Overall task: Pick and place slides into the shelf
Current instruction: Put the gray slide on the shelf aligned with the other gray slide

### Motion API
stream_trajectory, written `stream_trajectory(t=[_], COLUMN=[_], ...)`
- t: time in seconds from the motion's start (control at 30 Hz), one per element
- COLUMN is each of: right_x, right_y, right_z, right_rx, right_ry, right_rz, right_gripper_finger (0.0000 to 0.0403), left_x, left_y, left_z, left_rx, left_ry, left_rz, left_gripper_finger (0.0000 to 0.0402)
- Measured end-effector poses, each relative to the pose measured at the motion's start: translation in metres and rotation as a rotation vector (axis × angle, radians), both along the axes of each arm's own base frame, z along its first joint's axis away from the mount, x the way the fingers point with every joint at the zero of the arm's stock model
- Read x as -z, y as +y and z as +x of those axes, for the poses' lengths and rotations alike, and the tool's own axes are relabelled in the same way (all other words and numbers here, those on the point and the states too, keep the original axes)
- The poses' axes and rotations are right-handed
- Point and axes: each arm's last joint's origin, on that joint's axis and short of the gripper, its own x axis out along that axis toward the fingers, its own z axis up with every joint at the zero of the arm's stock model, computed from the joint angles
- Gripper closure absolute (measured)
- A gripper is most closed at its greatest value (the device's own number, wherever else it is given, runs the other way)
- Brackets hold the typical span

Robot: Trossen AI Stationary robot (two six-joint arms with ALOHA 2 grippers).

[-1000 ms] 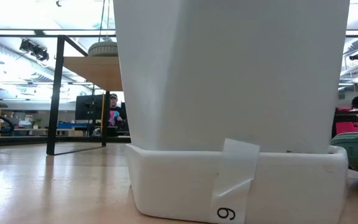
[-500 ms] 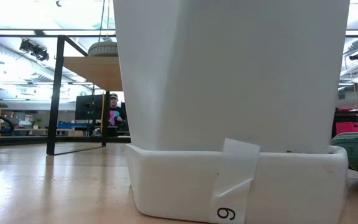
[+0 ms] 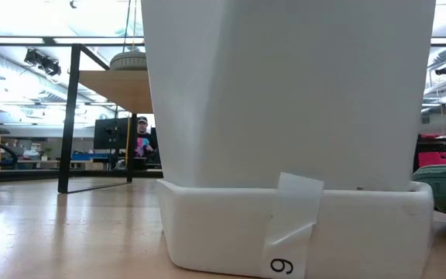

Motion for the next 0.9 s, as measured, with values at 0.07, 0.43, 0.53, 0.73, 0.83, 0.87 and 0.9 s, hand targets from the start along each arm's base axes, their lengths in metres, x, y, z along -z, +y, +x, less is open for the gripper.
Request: stream_trajectory(t=[0.07,0.43,0.53,0.73,0.83,0.87,0.9], right_x=[0.0,0.0,0.0,0.0,0.0,-0.0001,-0.0001], right_y=[0.0,0.0004,0.0004,0.0004,0.0004,0.0004,0.0004], right_z=[0.0,-0.0001,-0.0001,0.0,0.0,0.0,0.0], right_rx=[-0.001,-0.011,-0.011,-0.012,-0.012,-0.012,-0.012], right_ry=[0.0,0.001,0.001,0.0,0.0,0.0,-0.001], right_rz=[0.001,0.006,0.006,0.006,0.005,0.005,0.005], right_gripper_finger=[0.0334,0.0334,0.0334,0.0334,0.0334,0.0334,0.0334], left_x=[0.0001,0.003,0.0031,0.0031,0.0031,0.003,0.0028], left_y=[0.0,-0.0045,-0.0047,-0.0044,-0.0044,-0.0045,-0.0046], left_z=[-0.0001,-0.0052,-0.0053,-0.0052,-0.0036,-0.0029,-0.0019], left_rx=[0.0,0.024,0.025,0.024,0.038,0.042,0.047], left_ry=[0.003,0.07,0.072,0.071,0.062,0.055,0.045], left_rz=[0.001,0.0,-0.001,-0.001,-0.028,-0.038,-0.051], left_gripper_finger=[0.0356,0.0331,0.0304,0.0235,0.02,0.019,0.0182])
